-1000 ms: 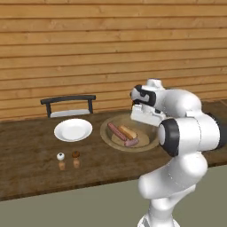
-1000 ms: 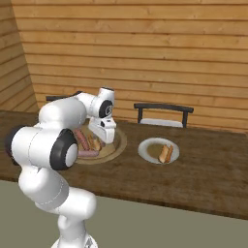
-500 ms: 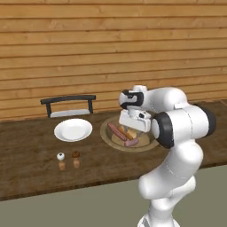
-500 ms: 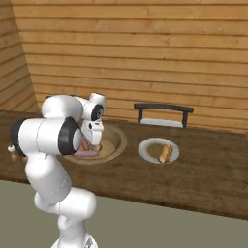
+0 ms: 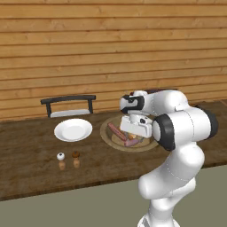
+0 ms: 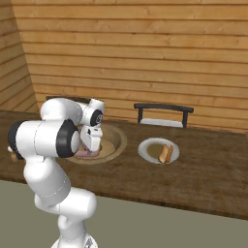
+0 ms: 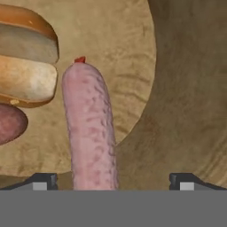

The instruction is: Place one bun and one sausage from the bowl on each plate.

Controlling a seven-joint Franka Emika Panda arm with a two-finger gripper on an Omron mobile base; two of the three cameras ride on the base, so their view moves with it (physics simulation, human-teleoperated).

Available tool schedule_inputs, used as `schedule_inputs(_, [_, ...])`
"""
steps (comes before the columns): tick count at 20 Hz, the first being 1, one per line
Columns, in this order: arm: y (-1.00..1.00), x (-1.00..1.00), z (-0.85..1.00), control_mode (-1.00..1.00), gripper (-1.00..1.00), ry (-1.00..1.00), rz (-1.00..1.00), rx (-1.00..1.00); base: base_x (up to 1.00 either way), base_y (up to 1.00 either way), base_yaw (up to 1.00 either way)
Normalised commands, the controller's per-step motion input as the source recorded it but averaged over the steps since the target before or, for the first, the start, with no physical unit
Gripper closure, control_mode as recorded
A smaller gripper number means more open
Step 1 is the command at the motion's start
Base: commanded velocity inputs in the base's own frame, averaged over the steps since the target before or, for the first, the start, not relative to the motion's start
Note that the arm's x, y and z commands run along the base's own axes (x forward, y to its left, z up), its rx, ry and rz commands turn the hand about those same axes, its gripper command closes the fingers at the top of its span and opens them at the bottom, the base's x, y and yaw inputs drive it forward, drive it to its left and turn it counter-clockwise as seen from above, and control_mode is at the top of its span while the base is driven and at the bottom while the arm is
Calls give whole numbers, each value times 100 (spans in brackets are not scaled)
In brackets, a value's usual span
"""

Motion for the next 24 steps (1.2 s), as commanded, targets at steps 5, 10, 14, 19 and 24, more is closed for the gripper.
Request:
schedule_inputs(5, [4, -23, -18, -100, -100, 0, 0, 0, 0, 0, 0])
schedule_inputs(10, [1, 20, 0, -100, -100, 0, -1, 0, 0, 0, 0])
schedule_inputs(14, [11, 35, 0, -100, -100, 0, 0, 0, 0, 0, 0])
schedule_inputs(19, [13, -4, -16, -100, -100, 8, 0, 0, 0, 0, 0])
schedule_inputs(24, [1, -55, -35, -100, -100, 3, 0, 0, 0, 0, 0])
